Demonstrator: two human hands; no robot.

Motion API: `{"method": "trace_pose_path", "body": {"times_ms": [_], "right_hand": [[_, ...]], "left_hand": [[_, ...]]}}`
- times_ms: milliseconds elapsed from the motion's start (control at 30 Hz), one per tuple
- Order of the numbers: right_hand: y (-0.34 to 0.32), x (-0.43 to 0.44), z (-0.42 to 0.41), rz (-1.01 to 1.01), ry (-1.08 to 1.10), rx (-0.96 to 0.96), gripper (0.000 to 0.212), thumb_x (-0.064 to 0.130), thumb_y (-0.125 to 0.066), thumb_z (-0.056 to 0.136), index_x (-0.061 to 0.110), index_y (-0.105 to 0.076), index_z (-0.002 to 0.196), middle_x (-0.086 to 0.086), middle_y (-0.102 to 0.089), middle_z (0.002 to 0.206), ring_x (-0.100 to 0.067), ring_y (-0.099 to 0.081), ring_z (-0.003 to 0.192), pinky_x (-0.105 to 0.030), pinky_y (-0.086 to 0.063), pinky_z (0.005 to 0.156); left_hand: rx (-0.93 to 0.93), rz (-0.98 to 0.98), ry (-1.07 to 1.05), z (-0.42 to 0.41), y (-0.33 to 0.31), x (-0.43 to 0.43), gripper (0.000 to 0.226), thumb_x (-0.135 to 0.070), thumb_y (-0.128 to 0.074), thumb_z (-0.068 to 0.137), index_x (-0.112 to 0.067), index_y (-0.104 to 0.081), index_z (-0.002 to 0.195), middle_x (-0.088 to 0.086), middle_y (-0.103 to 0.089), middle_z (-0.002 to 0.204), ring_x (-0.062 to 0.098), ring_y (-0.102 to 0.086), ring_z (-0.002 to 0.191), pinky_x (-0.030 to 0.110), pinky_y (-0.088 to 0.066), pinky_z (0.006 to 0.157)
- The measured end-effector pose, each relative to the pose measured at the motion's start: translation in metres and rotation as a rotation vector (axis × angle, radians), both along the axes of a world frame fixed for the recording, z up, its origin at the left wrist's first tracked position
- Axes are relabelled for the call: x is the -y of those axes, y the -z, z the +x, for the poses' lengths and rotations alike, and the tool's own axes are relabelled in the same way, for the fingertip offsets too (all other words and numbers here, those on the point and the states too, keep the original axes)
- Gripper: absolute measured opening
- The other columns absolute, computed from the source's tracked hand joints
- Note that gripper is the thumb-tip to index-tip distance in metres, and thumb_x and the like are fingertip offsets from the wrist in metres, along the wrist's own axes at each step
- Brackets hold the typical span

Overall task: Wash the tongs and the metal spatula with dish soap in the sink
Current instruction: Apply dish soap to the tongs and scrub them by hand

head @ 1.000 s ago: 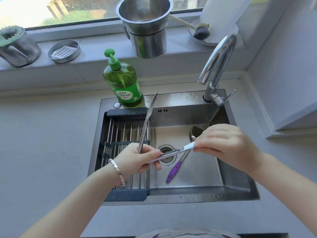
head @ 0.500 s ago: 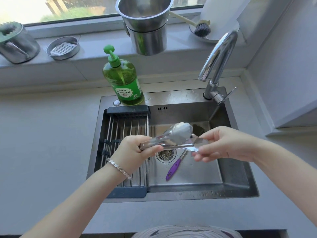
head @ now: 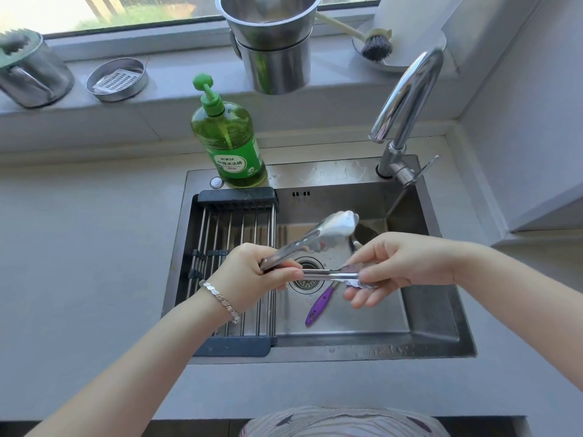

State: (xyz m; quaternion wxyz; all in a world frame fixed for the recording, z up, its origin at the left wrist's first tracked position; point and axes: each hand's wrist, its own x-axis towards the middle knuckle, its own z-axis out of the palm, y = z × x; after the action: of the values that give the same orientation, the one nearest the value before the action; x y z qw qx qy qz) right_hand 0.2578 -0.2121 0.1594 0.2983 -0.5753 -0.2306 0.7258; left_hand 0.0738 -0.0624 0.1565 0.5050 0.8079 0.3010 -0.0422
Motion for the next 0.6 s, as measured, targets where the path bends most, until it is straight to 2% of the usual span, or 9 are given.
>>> {"method": "trace_pose_path", "body": {"times_ms": [67, 133, 167, 300, 333, 400, 467, 533, 600], "right_hand": [[0.002, -0.003, -0.007, 0.018, -0.010, 0.177, 0.010, 0.009, -0.059, 0.089, 0.005, -0.069, 0.086, -0.008, -0.073, 0.076, -0.014, -0.070, 0.067, -0.018, -0.056, 0.057], [0.005, -0.006, -0.011, 0.029, 0.019, 0.302, 0.018, 0.018, -0.064, 0.086, 0.008, -0.067, 0.072, -0.006, -0.071, 0.065, -0.009, -0.066, 0.053, -0.016, -0.052, 0.048], [0.005, -0.007, -0.010, 0.032, 0.042, 0.310, 0.020, 0.019, -0.063, 0.087, 0.007, -0.067, 0.072, -0.006, -0.071, 0.065, -0.008, -0.066, 0.052, -0.015, -0.051, 0.048], [0.005, -0.002, 0.004, 0.046, 0.183, 0.093, 0.015, 0.000, -0.055, 0.090, 0.004, -0.067, 0.097, -0.018, -0.071, 0.088, -0.016, -0.072, 0.076, -0.017, -0.056, 0.060], [0.006, -0.001, 0.006, 0.045, 0.196, 0.083, 0.016, -0.003, -0.056, 0.088, 0.004, -0.067, 0.098, -0.018, -0.071, 0.087, -0.017, -0.072, 0.077, -0.018, -0.057, 0.061], [0.008, 0.000, 0.001, 0.051, 0.155, 0.196, 0.010, 0.004, -0.066, 0.083, 0.002, -0.070, 0.091, -0.015, -0.072, 0.077, -0.015, -0.070, 0.067, -0.017, -0.055, 0.058], [0.009, -0.002, -0.005, 0.045, 0.121, 0.316, 0.015, 0.015, -0.070, 0.081, 0.000, -0.073, 0.083, -0.012, -0.071, 0.070, -0.013, -0.066, 0.059, -0.016, -0.054, 0.053], [0.008, 0.000, -0.004, 0.043, 0.128, 0.339, 0.017, 0.015, -0.065, 0.085, 0.000, -0.073, 0.084, -0.009, -0.071, 0.069, -0.012, -0.068, 0.061, -0.016, -0.054, 0.053], [0.007, 0.004, 0.001, 0.059, 0.212, 0.340, 0.016, 0.008, -0.057, 0.090, 0.004, -0.071, 0.097, -0.008, -0.073, 0.078, -0.014, -0.072, 0.069, -0.019, -0.058, 0.061]], "left_hand": [[-0.002, -0.004, 0.007, 0.002, -0.001, 0.002, 0.010, -0.021, -0.070, 0.077, -0.029, -0.070, 0.070, 0.006, -0.070, 0.066, 0.009, -0.060, 0.059, 0.029, -0.055, 0.065], [0.002, 0.011, 0.014, 0.005, -0.002, 0.003, 0.012, -0.021, -0.070, 0.077, -0.031, -0.069, 0.070, 0.002, -0.068, 0.064, 0.007, -0.059, 0.058, 0.028, -0.055, 0.065], [0.003, 0.025, 0.011, 0.006, -0.003, 0.003, 0.013, -0.022, -0.069, 0.078, -0.031, -0.069, 0.069, 0.001, -0.067, 0.064, 0.008, -0.059, 0.059, 0.027, -0.055, 0.065], [0.029, 0.062, -0.029, 0.006, -0.002, -0.002, 0.016, -0.022, -0.069, 0.078, -0.032, -0.068, 0.066, -0.005, -0.064, 0.059, 0.000, -0.055, 0.051, 0.014, -0.050, 0.055], [0.032, 0.057, -0.030, 0.006, -0.002, -0.001, 0.017, -0.021, -0.070, 0.078, -0.032, -0.068, 0.065, -0.004, -0.064, 0.059, 0.000, -0.056, 0.052, 0.016, -0.051, 0.057], [0.026, 0.039, -0.027, 0.006, 0.000, 0.002, 0.016, -0.020, -0.070, 0.077, -0.031, -0.068, 0.066, 0.001, -0.067, 0.063, 0.008, -0.059, 0.059, 0.028, -0.055, 0.065], [0.023, 0.027, -0.028, 0.007, 0.001, 0.006, 0.015, -0.019, -0.071, 0.077, -0.029, -0.069, 0.066, 0.005, -0.068, 0.064, 0.014, -0.059, 0.062, 0.036, -0.056, 0.069], [0.019, 0.041, -0.038, 0.006, 0.003, 0.005, 0.015, -0.020, -0.070, 0.078, -0.030, -0.069, 0.066, 0.006, -0.068, 0.065, 0.015, -0.059, 0.062, 0.035, -0.056, 0.069], [0.008, 0.069, -0.056, 0.004, 0.007, 0.002, 0.014, -0.023, -0.069, 0.078, -0.032, -0.067, 0.067, 0.004, -0.068, 0.065, 0.008, -0.059, 0.058, 0.026, -0.055, 0.064]]}}
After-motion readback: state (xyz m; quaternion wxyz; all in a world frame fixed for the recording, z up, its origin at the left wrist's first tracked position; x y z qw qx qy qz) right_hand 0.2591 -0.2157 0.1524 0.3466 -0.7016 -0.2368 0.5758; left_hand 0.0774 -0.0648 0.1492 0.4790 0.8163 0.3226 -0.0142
